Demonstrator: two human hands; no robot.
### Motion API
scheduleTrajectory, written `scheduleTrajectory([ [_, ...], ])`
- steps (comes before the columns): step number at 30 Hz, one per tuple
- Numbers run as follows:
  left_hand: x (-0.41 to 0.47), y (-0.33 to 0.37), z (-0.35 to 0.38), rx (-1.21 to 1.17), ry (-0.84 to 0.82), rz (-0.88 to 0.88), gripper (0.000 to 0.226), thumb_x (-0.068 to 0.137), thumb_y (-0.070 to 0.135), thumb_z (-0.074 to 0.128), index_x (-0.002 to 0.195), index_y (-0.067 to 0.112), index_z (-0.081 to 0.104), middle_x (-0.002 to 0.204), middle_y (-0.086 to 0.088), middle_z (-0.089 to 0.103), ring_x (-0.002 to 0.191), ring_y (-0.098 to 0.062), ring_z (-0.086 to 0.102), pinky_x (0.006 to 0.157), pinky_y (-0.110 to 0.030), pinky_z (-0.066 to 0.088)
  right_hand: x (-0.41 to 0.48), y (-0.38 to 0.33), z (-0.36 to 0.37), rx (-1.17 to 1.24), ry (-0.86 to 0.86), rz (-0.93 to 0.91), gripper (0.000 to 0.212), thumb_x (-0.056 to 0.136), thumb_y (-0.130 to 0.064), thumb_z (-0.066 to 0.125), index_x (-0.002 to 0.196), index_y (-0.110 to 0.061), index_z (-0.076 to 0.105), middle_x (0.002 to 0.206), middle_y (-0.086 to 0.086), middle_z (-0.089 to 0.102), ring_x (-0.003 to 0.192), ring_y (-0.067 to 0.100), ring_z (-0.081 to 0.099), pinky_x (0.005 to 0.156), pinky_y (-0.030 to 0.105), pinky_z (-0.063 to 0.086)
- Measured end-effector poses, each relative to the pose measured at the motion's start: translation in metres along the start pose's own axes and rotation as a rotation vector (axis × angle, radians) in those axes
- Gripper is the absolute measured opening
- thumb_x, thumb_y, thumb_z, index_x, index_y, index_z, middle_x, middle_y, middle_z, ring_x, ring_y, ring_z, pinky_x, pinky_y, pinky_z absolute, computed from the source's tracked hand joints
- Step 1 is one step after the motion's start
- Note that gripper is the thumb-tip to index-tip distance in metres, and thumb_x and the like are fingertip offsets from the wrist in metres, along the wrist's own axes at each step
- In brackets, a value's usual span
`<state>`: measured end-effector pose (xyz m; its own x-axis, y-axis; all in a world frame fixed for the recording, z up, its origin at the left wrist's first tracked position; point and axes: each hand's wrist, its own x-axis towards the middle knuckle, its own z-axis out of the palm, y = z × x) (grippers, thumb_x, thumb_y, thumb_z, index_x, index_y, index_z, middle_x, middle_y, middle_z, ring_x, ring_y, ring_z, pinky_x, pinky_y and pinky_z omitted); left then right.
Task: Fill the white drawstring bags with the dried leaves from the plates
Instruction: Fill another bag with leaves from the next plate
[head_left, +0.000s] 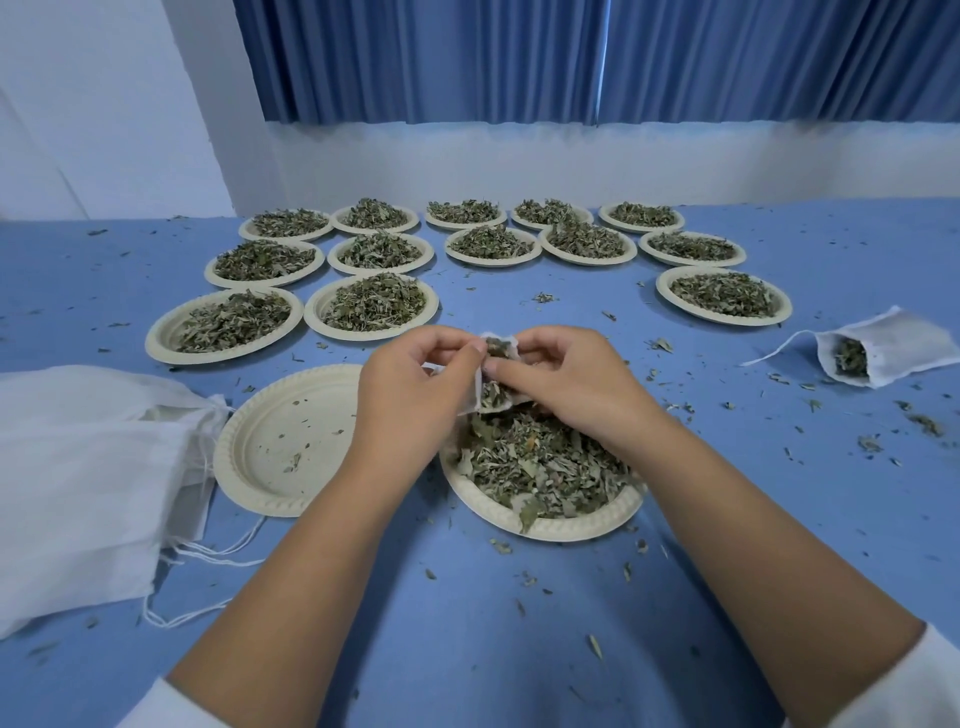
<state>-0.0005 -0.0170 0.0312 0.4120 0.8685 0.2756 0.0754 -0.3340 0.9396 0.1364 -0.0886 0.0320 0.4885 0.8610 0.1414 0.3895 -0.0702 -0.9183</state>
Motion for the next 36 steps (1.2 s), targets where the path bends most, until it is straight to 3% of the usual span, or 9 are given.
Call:
scheduleTrajectory([
  [5, 0.005, -0.003, -0.004, -0.031, 0.133, 0.015, 0.008, 0.087, 0.029, 0.071, 0.081, 0.026, 0.073, 0.076, 0.01, 0.07, 0.072, 0.003, 0.06, 0.073, -0.017, 0.046, -0.003, -0.002, -0.005, -0.153, 0.074, -0.146, 0.028, 0.083, -0.044, 0.071, 0.08, -0.019, 0.057, 0.063, -0.009, 0.048, 0.052, 0.003, 0.043, 0.056, 0.021, 0.041],
  [9, 0.007, -0.005, -0.006, -0.007, 0.192, 0.034, 0.007, 0.089, 0.029, 0.069, 0.084, 0.025, 0.073, 0.076, 0.012, 0.068, 0.071, 0.007, 0.058, 0.068, -0.007, 0.043, -0.007, -0.002, -0.008, -0.379, -0.069, -0.232, 0.034, 0.082, -0.047, 0.07, 0.067, -0.017, 0.062, 0.053, -0.012, 0.047, 0.049, 0.004, 0.042, 0.055, 0.021, 0.037],
  [12, 0.008, -0.005, -0.008, -0.012, 0.21, 0.036, 0.008, 0.089, 0.029, 0.069, 0.083, 0.024, 0.072, 0.075, 0.012, 0.067, 0.069, 0.007, 0.056, 0.066, -0.006, 0.043, -0.009, -0.003, -0.015, -0.581, -0.241, -0.216, 0.028, 0.074, -0.058, 0.073, 0.087, -0.034, 0.069, 0.086, -0.016, 0.059, 0.076, -0.002, 0.054, 0.071, 0.021, 0.045],
  [14, 0.008, -0.005, -0.007, -0.007, 0.202, 0.032, 0.008, 0.089, 0.028, 0.069, 0.083, 0.024, 0.072, 0.075, 0.012, 0.067, 0.069, 0.007, 0.057, 0.065, -0.005, 0.042, -0.011, -0.004, -0.017, -0.682, -0.373, -0.182, 0.045, 0.069, -0.062, 0.076, 0.107, -0.04, 0.066, 0.105, -0.016, 0.056, 0.096, -0.002, 0.051, 0.085, 0.021, 0.044],
  [17, 0.006, -0.006, -0.005, 0.027, 0.178, 0.039, 0.008, 0.089, 0.028, 0.068, 0.086, 0.023, 0.072, 0.077, 0.011, 0.067, 0.07, 0.007, 0.057, 0.066, -0.005, 0.042, -0.013, -0.005, -0.014, -0.754, -0.426, -0.166, 0.048, 0.072, -0.054, 0.078, 0.115, -0.037, 0.067, 0.11, -0.012, 0.059, 0.105, 0.006, 0.052, 0.093, 0.03, 0.044],
  [24, 0.006, -0.006, -0.004, 0.051, 0.168, 0.055, 0.008, 0.089, 0.028, 0.068, 0.082, 0.026, 0.071, 0.075, 0.014, 0.066, 0.07, 0.009, 0.057, 0.067, -0.005, 0.042, -0.012, -0.004, -0.011, -0.667, -0.394, -0.181, 0.016, 0.081, -0.031, 0.076, 0.097, -0.034, 0.073, 0.095, 0.0, 0.071, 0.084, 0.018, 0.064, 0.082, 0.039, 0.051],
  [28, 0.007, -0.008, -0.004, 0.058, 0.169, 0.059, 0.008, 0.089, 0.03, 0.068, 0.081, 0.028, 0.071, 0.075, 0.015, 0.066, 0.07, 0.009, 0.057, 0.066, -0.005, 0.042, -0.012, -0.007, -0.017, -0.549, -0.316, -0.203, 0.009, 0.08, -0.028, 0.079, 0.087, -0.033, 0.075, 0.09, -0.006, 0.072, 0.081, 0.007, 0.063, 0.077, 0.027, 0.05],
  [32, 0.007, -0.009, -0.005, 0.061, 0.173, 0.069, 0.009, 0.089, 0.032, 0.068, 0.08, 0.03, 0.07, 0.074, 0.017, 0.066, 0.071, 0.008, 0.057, 0.065, -0.005, 0.042, -0.012, -0.012, -0.025, -0.349, -0.255, -0.208, 0.008, 0.078, -0.021, 0.082, 0.085, -0.023, 0.078, 0.069, -0.012, 0.066, 0.048, -0.003, 0.052, 0.049, 0.008, 0.036],
  [36, 0.007, -0.009, -0.004, 0.084, 0.165, 0.093, 0.011, 0.089, 0.03, 0.069, 0.078, 0.034, 0.068, 0.074, 0.017, 0.065, 0.072, 0.009, 0.058, 0.063, -0.004, 0.041, -0.011, -0.013, -0.037, -0.154, -0.239, -0.194, 0.009, 0.076, -0.021, 0.083, 0.084, -0.024, 0.078, 0.053, -0.016, 0.056, 0.044, 0.0, 0.043, 0.047, 0.008, 0.032],
])
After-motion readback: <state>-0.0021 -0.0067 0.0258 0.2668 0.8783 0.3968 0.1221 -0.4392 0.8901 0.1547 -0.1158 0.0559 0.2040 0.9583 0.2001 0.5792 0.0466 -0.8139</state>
